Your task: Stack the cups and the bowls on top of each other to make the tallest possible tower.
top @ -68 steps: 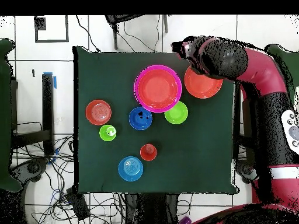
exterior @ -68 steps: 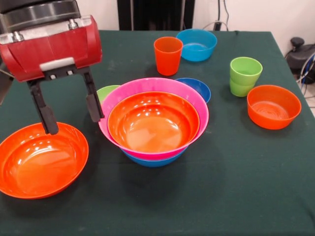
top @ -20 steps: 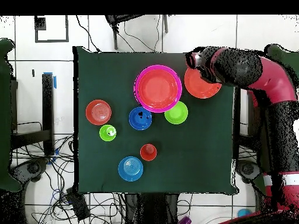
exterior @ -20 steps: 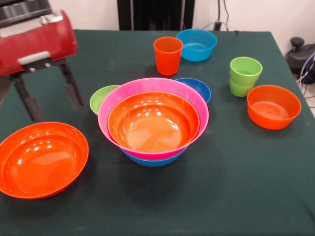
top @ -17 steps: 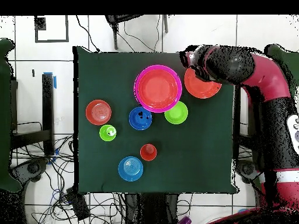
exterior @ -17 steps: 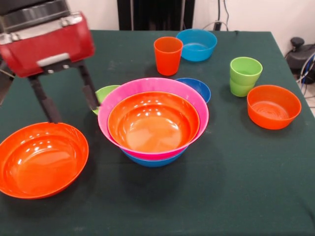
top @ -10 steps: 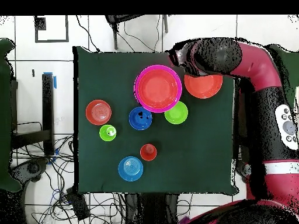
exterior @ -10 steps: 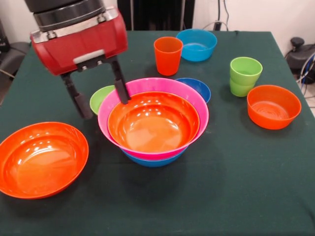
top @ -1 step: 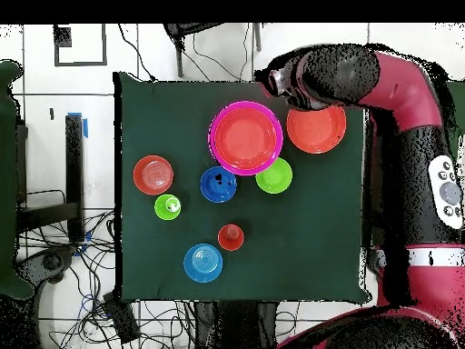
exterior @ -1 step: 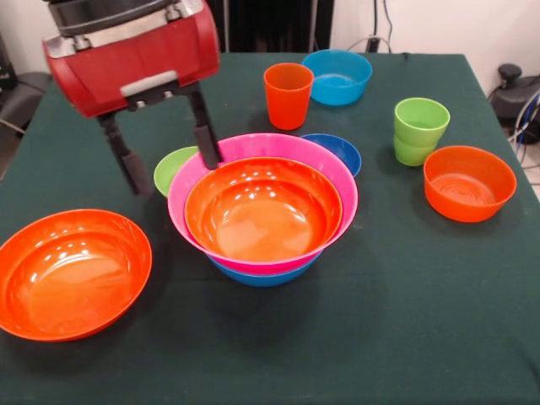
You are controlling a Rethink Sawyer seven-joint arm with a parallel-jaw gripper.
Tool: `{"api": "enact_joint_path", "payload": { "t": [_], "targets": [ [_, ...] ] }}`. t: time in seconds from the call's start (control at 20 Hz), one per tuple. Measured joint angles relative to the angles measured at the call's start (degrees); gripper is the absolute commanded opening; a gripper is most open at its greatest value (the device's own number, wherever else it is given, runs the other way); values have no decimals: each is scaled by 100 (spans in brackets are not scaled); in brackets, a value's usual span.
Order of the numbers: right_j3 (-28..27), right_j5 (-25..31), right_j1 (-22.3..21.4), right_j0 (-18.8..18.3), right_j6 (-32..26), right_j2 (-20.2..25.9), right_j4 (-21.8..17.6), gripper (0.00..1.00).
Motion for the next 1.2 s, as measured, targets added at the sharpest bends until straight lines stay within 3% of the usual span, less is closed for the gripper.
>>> {"api": "enact_joint_path", "payload": {
  "t": [0.65,1.2],
  "targets": [
    [-97,-4,361,-760,0,47,2,100],
    [-282,-110,798,-815,0,54,-96,100]
  ]
}}
